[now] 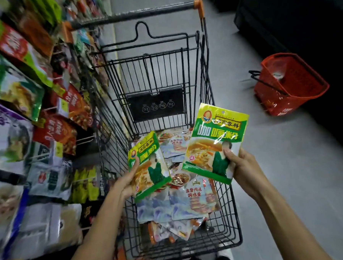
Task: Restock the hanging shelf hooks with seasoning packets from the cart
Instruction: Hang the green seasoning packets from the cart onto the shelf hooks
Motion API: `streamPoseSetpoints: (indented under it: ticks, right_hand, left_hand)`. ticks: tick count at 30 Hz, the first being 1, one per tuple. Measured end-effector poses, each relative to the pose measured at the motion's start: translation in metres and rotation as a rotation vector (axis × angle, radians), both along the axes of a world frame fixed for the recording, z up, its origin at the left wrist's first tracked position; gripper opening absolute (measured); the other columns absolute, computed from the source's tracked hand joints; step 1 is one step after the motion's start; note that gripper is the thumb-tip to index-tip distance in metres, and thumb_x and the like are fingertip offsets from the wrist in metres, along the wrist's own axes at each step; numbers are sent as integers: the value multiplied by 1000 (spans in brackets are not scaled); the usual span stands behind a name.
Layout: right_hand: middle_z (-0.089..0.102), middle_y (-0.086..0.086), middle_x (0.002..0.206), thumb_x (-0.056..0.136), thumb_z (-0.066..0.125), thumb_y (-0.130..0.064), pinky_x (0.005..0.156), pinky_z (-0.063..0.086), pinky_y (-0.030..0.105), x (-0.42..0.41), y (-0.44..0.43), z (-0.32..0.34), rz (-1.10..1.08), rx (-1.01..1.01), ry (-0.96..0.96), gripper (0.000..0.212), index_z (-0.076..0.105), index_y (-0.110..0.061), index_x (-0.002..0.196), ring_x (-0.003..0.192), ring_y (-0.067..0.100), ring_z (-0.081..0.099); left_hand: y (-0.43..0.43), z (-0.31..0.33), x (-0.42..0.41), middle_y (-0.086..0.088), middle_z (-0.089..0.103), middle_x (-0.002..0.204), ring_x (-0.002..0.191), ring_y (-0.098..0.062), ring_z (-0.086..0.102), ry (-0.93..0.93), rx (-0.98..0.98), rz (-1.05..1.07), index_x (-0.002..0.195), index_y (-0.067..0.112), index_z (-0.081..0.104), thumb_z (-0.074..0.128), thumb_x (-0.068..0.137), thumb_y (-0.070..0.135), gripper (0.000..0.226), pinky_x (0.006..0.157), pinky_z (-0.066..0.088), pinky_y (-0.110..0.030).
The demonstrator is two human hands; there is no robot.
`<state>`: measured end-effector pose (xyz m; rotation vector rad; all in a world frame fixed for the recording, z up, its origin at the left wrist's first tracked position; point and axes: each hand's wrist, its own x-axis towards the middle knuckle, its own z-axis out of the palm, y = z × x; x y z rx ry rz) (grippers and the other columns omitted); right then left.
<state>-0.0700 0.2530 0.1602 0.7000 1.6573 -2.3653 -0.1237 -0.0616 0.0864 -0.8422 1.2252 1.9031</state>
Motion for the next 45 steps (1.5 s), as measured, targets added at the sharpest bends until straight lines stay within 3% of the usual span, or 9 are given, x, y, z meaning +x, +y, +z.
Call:
streamPoseSetpoints:
  ticks: [4, 8, 17, 21, 23, 28, 33, 39, 45]
  right_hand:
    - [72, 15, 106, 95, 52, -19, 72, 61, 38, 0, -18, 13, 49, -25, -7, 22, 59, -8, 113, 93, 27, 71]
    - [73, 13, 104, 95, 51, -18, 62, 59, 32, 1, -33, 26, 105, -65, 0, 22, 58, -6, 113, 90, 25, 72]
    - [72, 13, 108, 95, 50, -14, 76, 57, 38, 4, -56, 50, 260, -151, -3, 21, 56, -7, 114, 100, 27, 69]
    - [72, 14, 104, 93, 51, -12, 69, 60, 34, 2, -71, 62, 393, -173, 7, 16, 56, -6, 108, 93, 25, 71]
    - [73, 14, 101, 93, 52, -12, 72, 60, 37, 3, -80, 69, 466, -181, 15, 14, 56, -7, 105, 93, 26, 71]
    - [76, 7, 87, 95, 53, -12, 58, 59, 32, 22, -110, 93, 671, -209, 79, 12, 58, -5, 104, 75, 20, 73]
    - [76, 2, 77, 95, 56, -18, 52, 57, 28, 54, -147, 131, 850, -246, 113, 9, 62, -12, 93, 66, 15, 72]
    - [74, -4, 83, 73, 70, -40, 59, 54, 21, 109, -195, 201, 1137, -269, 367, 30, 69, -19, 95, 77, 11, 71]
    - [75, -5, 89, 74, 71, -35, 59, 54, 18, 173, -252, 280, 1338, -441, 537, 33, 67, -21, 104, 81, 8, 72]
  left_hand:
    - [-11, 8, 38, -22, 64, 118, 105, -32, 65, 19, 138, 69, 118, 1, 63, 99, 18, 35, 112, 89, 53, -47]
    - [-17, 29, 64, -15, 75, 88, 74, -25, 73, 31, 167, 36, 87, 4, 77, 100, 24, 26, 70, 56, 59, -35]
    - [-35, 94, 94, -21, 71, 101, 94, -32, 68, 80, 145, 368, 89, -4, 74, 98, 26, 14, 69, 87, 49, -48]
    - [-39, 127, 128, -20, 73, 91, 76, -31, 73, 177, 116, 465, 83, 0, 77, 94, 36, 23, 55, 57, 59, -44]
    - [-41, 142, 150, -20, 73, 89, 73, -29, 73, 209, 49, 519, 86, 1, 76, 98, 23, 16, 68, 58, 60, -46]
    - [-42, 186, 220, -17, 72, 102, 77, -26, 73, 351, -197, 704, 113, 2, 61, 64, 77, -1, 35, 75, 58, -44]
    - [-35, 249, 302, -12, 75, 94, 79, -22, 73, 558, -458, 877, 114, 4, 61, 69, 68, 6, 46, 68, 60, -36]
    - [-19, 335, 400, -11, 70, 113, 108, -30, 64, 681, -840, 1053, 121, 8, 61, 75, 65, 23, 60, 99, 46, -51]
    - [-10, 424, 485, -6, 74, 101, 102, -30, 67, 768, -1203, 1213, 103, 16, 70, 75, 65, 29, 40, 99, 46, -53]
